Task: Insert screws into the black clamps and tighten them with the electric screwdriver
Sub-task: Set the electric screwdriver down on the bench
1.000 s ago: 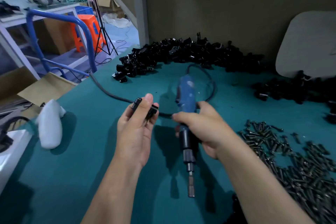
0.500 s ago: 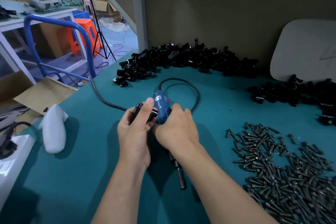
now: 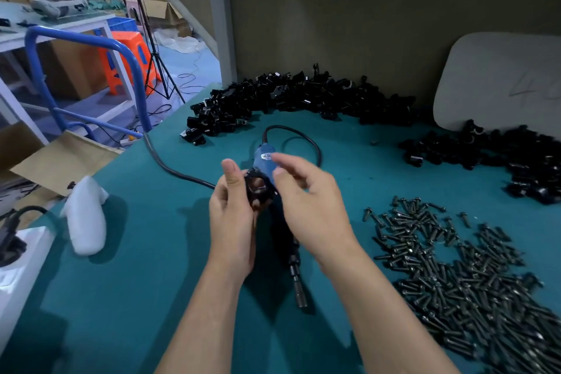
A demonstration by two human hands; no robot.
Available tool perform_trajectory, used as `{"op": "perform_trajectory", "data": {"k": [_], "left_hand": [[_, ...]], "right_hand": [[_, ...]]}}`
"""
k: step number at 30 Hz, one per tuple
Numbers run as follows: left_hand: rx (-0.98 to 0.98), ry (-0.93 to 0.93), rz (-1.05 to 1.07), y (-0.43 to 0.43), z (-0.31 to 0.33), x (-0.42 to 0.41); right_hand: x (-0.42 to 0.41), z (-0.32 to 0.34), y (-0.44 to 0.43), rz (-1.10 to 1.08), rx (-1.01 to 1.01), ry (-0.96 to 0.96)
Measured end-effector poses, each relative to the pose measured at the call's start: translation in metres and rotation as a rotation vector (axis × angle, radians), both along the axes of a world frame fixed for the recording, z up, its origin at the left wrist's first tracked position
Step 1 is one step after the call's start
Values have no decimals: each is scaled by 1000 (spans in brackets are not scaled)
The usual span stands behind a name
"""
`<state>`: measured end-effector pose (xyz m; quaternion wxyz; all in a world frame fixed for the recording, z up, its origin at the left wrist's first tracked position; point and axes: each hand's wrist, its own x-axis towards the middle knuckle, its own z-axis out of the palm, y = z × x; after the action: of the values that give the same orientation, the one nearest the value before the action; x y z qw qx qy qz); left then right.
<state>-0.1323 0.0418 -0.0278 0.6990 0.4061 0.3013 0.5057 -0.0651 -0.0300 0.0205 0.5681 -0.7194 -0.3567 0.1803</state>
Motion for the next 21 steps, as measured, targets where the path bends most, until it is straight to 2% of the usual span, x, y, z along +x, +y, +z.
{"op": "perform_trajectory", "data": {"k": [3, 6, 10, 14, 18, 21], "left_hand": [[115, 132, 1, -13, 9, 4], [327, 257, -3, -35, 27, 10], [603, 332, -272, -83, 51, 32], [717, 342, -488, -160, 62, 72], [762, 317, -705, -260, 60, 112], [808, 312, -926, -324, 49, 133]], "right_hand": [[-6, 4, -21, 50, 11, -35], [3, 7, -49, -61, 72, 31], [24, 11, -106, -235, 198, 169], [50, 11, -189, -536, 369, 248], [67, 5, -284, -910, 422, 133], [73, -3, -352, -1135, 355, 46]]}}
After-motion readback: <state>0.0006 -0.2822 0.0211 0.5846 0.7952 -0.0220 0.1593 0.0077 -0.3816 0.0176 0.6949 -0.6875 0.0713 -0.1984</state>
